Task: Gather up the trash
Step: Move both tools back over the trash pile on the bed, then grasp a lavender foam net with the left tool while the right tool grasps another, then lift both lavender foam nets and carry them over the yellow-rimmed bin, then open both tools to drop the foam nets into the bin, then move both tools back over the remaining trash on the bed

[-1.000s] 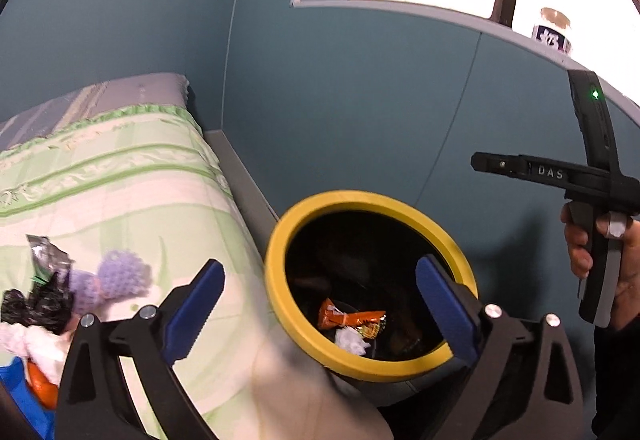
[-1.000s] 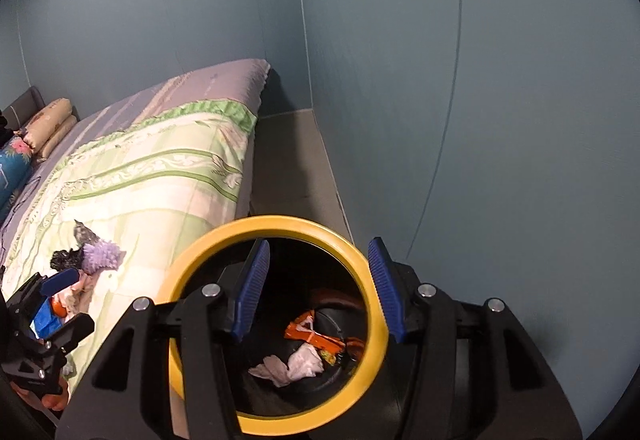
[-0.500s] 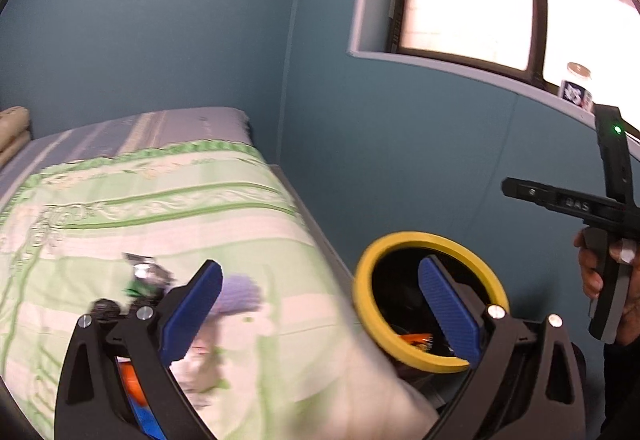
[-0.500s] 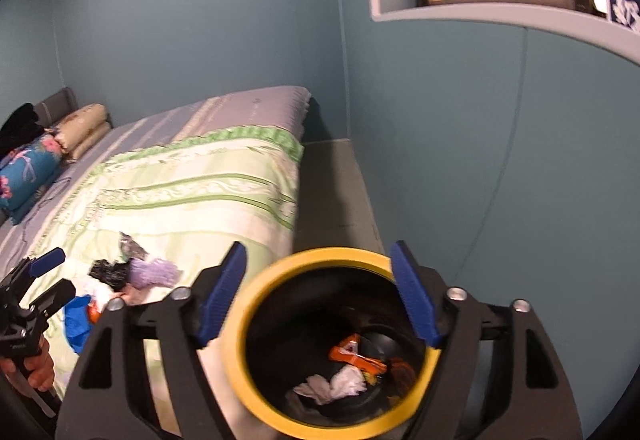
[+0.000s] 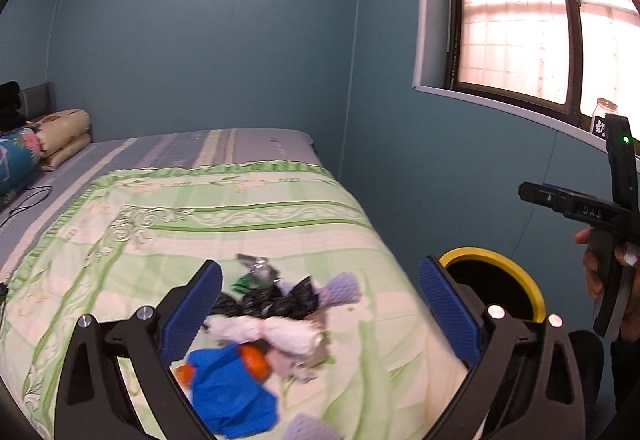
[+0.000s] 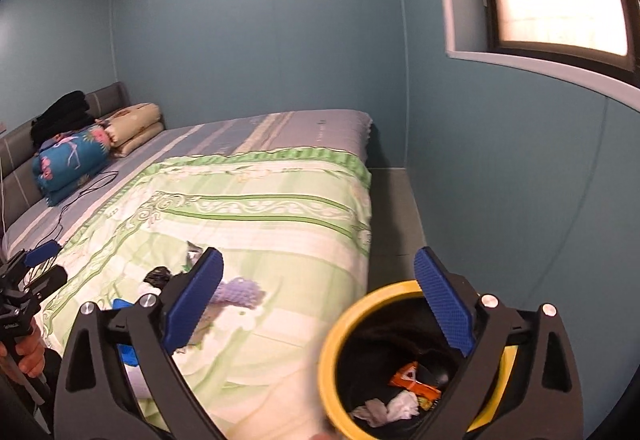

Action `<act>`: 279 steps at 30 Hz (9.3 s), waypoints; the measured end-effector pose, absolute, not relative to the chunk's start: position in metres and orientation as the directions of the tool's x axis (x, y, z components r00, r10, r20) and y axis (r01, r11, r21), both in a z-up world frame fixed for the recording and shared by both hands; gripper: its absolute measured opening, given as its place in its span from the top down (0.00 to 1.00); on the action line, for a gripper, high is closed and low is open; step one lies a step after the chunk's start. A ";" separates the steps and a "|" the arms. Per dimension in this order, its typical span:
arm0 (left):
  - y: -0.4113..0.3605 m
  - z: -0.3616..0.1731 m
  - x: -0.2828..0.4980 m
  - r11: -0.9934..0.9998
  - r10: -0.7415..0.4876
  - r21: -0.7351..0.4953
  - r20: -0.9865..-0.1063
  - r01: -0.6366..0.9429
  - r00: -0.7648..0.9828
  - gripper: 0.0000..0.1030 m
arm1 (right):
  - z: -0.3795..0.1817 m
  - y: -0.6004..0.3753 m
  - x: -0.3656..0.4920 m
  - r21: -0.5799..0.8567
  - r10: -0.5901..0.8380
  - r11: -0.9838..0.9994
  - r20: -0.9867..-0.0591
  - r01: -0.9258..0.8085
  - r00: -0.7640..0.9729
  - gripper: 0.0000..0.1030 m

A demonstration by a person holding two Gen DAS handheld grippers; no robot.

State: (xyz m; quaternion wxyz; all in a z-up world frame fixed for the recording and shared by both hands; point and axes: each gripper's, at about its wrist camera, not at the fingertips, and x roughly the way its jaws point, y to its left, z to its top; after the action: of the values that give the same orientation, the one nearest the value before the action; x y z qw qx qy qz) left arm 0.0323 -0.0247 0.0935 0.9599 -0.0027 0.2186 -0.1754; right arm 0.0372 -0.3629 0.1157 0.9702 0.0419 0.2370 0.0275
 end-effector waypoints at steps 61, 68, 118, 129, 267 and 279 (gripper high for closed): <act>-0.002 -0.109 0.019 0.917 -0.330 -0.080 -0.700 0.390 0.633 0.17 | -0.071 -0.226 0.218 -0.026 0.087 0.986 -0.767 -0.167 0.635 0.19; -0.010 -0.116 0.021 0.902 -0.344 -0.076 -0.723 0.426 0.599 0.35 | -0.080 -0.221 0.224 -0.021 0.094 0.984 -0.784 -0.178 0.613 0.32; 0.001 -0.013 0.000 0.901 -0.394 -0.086 -0.569 0.425 0.722 0.75 | 0.070 -0.294 0.126 0.223 0.283 0.956 -0.522 -0.192 0.804 0.92; -0.019 0.020 0.004 0.889 -0.419 -0.070 -0.521 0.452 0.744 0.75 | 0.093 -0.334 0.075 0.177 0.209 0.975 -0.518 -0.135 0.830 0.92; 0.003 0.062 0.067 0.946 -0.325 -0.164 -0.488 0.281 0.810 0.08 | 0.106 -0.325 0.087 0.107 0.197 0.980 -0.557 -0.166 0.807 0.43; 0.043 0.021 0.060 0.963 -0.267 -0.178 -0.549 0.202 0.792 0.08 | 0.075 -0.247 0.118 0.135 0.313 0.945 -0.635 -0.297 0.706 0.43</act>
State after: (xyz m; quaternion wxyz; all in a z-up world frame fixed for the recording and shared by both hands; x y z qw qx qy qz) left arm 0.0598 0.0434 0.0214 0.9450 -0.0550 0.2975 -0.1239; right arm 0.1177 -0.2466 0.0754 0.9235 0.0114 0.3460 0.1651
